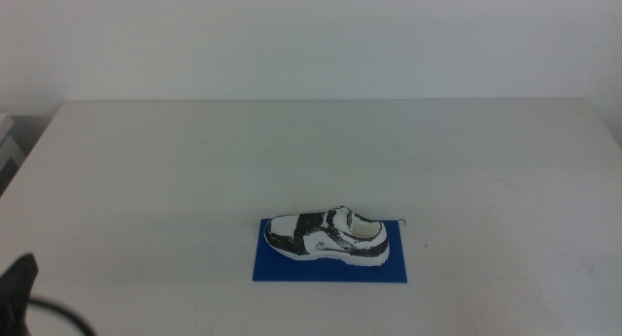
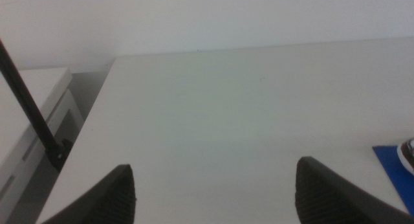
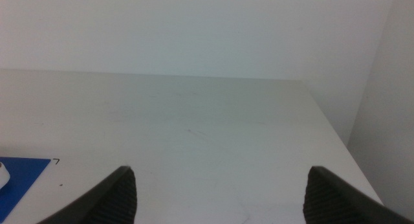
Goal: Use one arm to grab the shoe from the table and place it on the mat.
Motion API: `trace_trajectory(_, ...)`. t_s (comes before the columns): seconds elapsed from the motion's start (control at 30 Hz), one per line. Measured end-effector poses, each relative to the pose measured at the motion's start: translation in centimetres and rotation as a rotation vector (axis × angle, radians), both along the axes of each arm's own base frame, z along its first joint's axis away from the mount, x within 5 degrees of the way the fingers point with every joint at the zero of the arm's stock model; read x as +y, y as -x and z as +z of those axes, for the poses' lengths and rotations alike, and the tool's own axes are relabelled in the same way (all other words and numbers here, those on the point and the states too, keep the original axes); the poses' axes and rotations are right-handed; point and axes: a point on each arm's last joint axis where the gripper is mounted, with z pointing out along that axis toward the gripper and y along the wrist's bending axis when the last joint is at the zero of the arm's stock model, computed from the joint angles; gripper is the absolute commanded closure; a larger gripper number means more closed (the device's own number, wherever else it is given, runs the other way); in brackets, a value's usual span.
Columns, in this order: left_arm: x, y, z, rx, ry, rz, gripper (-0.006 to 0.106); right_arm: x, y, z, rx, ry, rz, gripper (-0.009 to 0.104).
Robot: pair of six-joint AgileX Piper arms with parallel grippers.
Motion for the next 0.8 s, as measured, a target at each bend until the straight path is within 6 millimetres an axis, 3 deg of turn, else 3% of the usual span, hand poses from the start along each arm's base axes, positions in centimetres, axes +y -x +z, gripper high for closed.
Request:
trace_trajectory(0.23,0.1,2.3,-2.7,-0.13,0.004,-0.008,0.019,0.0,0.0,0.0,0.0,0.0,0.0,0.029)
trace_trajectory(0.47,0.0,2.6,-5.1,-0.115,0.018,-0.014,0.019,0.0,0.0,0.0,0.0,0.0,0.0,0.029)
trace_trajectory(0.8,-0.1,2.6,-5.3,-0.102,0.076,-0.016,0.019,0.0,0.0,0.0,0.0,0.0,0.0,0.029)
